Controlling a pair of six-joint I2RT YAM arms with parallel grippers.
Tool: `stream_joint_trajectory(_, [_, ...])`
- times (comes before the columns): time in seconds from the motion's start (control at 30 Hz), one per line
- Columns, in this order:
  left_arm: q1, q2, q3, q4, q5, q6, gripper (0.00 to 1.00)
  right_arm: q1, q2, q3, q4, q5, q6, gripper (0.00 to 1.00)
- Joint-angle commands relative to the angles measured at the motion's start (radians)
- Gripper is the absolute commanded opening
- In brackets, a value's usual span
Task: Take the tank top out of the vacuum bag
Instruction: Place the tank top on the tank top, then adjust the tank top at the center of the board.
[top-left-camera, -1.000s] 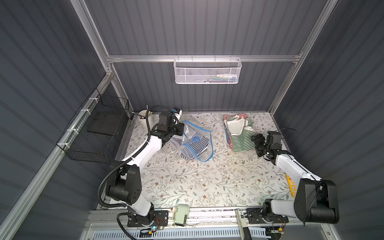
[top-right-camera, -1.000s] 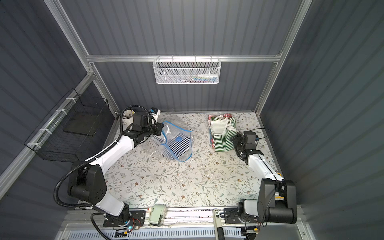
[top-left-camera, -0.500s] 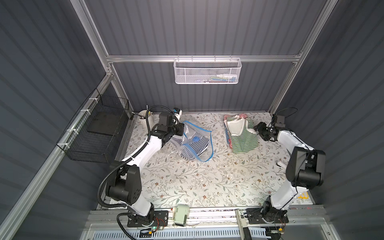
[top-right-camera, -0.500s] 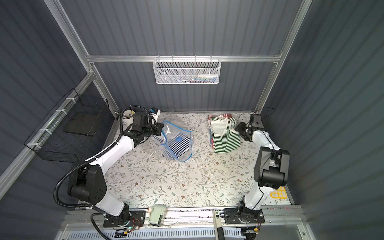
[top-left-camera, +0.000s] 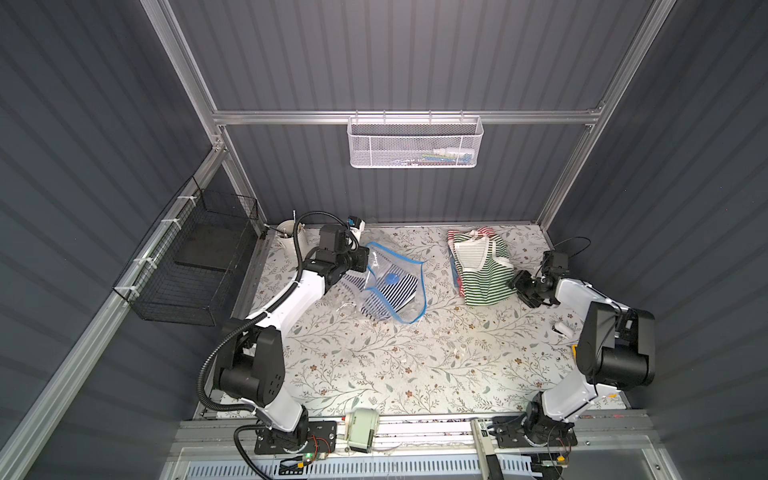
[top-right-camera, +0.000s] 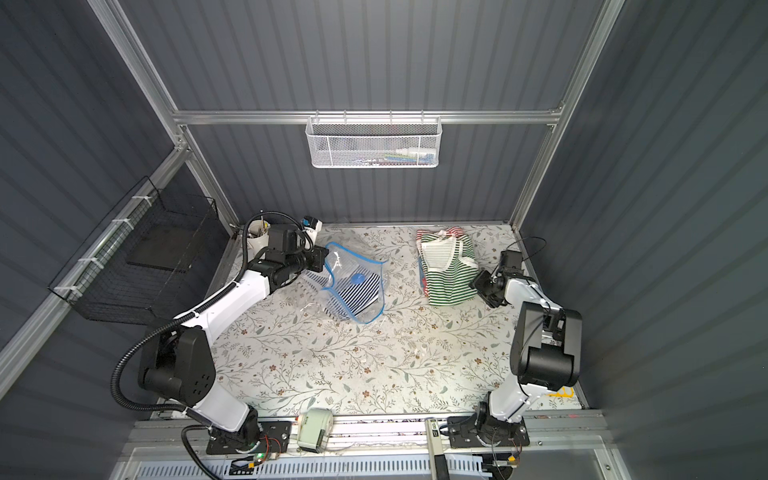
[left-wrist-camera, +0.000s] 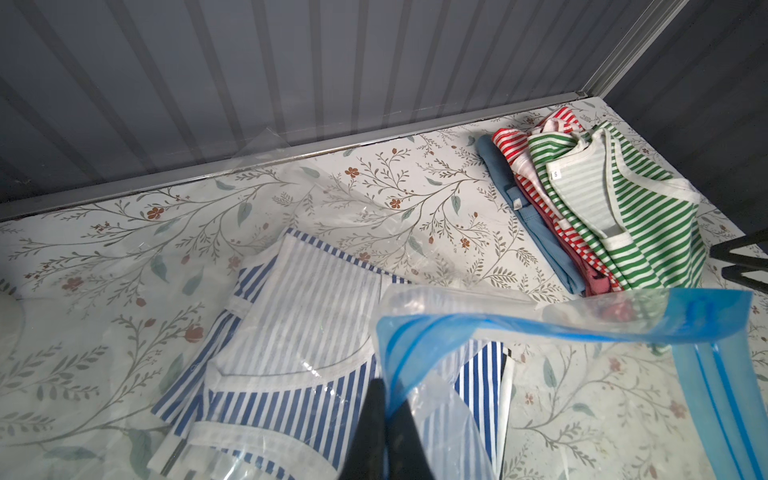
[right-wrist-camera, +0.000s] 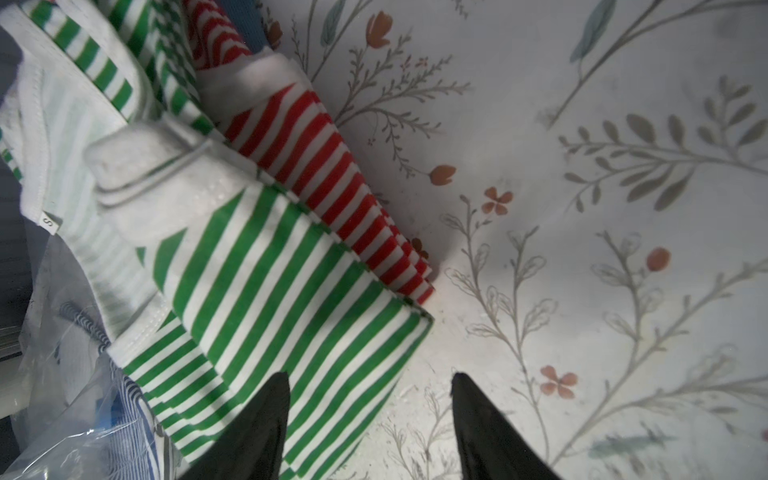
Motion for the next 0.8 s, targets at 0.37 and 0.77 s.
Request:
stream_joint_trajectory(0.37, [0.005, 0.013, 0.034, -0.023, 0.016, -0.01, 0.0, -0.002, 0.075, 0.047, 0.041, -0.032, -0.012, 0.0])
stream_joint_trajectory(0.77, [0.005, 0.007, 0.033, -0.02, 0.025, -0.016, 0.0, 0.007, -0.04, 0.155, -0.187, 0.04, -0.045, 0.0])
